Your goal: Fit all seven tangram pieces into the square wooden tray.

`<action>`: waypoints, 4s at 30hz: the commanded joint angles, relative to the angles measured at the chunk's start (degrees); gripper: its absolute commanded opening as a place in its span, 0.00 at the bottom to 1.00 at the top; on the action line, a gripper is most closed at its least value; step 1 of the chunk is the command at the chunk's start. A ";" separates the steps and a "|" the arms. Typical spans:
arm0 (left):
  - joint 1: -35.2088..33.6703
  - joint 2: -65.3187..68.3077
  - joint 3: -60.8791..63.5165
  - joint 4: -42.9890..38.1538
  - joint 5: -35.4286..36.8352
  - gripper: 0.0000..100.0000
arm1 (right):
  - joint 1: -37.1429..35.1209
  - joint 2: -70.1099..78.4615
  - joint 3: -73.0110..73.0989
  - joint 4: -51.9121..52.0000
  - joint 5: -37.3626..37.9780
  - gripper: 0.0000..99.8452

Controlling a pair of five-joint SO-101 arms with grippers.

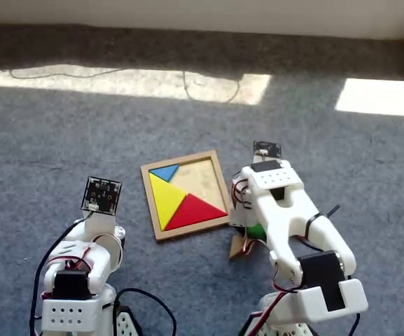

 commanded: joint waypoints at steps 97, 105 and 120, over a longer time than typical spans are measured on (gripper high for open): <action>-0.75 -2.33 1.19 0.09 -0.18 0.01 | -9.19 10.42 -27.65 -20.53 13.89 0.00; -0.75 -2.33 1.19 0.09 -0.18 0.01 | -13.32 17.54 -27.30 -20.35 13.98 0.01; -0.75 -2.33 1.19 0.00 -0.18 0.01 | -17.19 13.41 -27.56 -12.53 14.07 0.01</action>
